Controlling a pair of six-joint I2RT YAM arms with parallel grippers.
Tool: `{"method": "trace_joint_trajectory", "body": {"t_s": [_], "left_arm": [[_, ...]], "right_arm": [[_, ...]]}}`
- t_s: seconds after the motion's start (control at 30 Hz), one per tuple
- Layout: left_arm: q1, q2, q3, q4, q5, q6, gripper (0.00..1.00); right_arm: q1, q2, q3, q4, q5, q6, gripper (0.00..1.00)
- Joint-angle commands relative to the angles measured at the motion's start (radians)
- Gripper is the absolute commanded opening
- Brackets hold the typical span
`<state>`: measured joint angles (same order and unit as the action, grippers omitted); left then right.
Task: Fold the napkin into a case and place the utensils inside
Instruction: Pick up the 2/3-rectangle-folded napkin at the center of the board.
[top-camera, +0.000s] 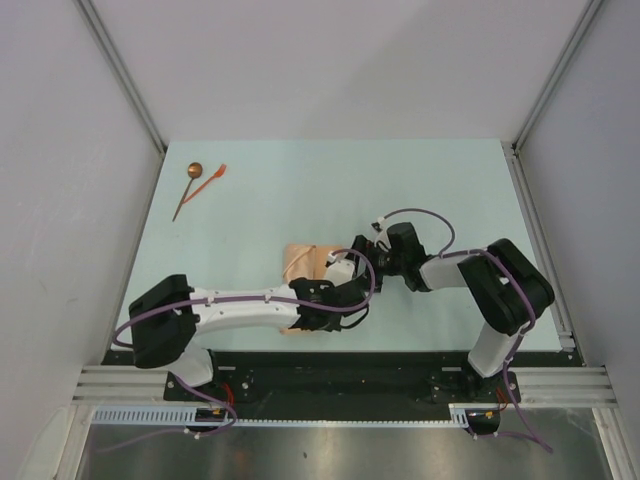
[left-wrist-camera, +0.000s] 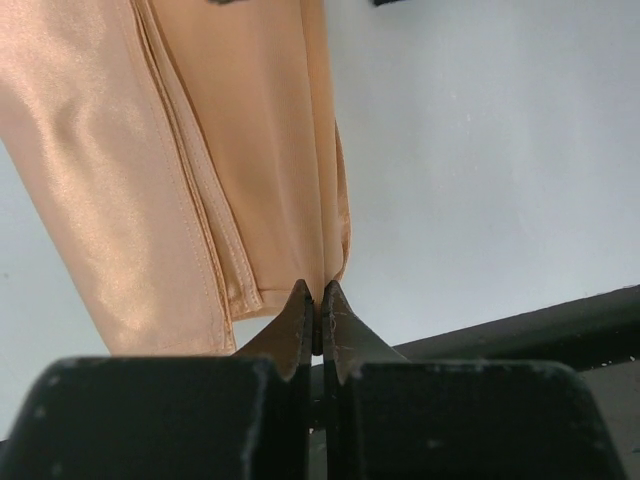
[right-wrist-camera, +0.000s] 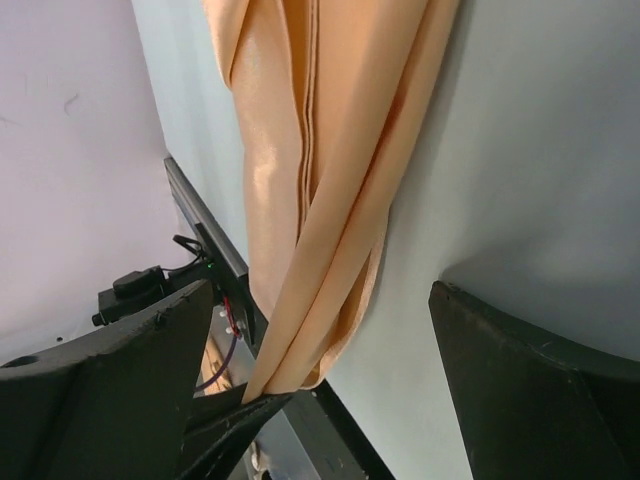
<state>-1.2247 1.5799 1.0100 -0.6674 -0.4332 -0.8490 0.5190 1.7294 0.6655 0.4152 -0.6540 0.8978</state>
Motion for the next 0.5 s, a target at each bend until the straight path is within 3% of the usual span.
{"method": "trace_joint_trajectory", "body": {"t_s": [0.0,0.47], "left_arm": [[0.016,-0.075,-0.008,0.005,0.001,-0.013,0.0],[0.036,-0.126,-0.027,-0.008,0.001,-0.001,0.0]], "right_arm": [[0.035,0.047,0.036,0.025,0.034,0.024,0.94],[0.078,0.104,0.034,0.088,0.028,0.088,0.89]]}}
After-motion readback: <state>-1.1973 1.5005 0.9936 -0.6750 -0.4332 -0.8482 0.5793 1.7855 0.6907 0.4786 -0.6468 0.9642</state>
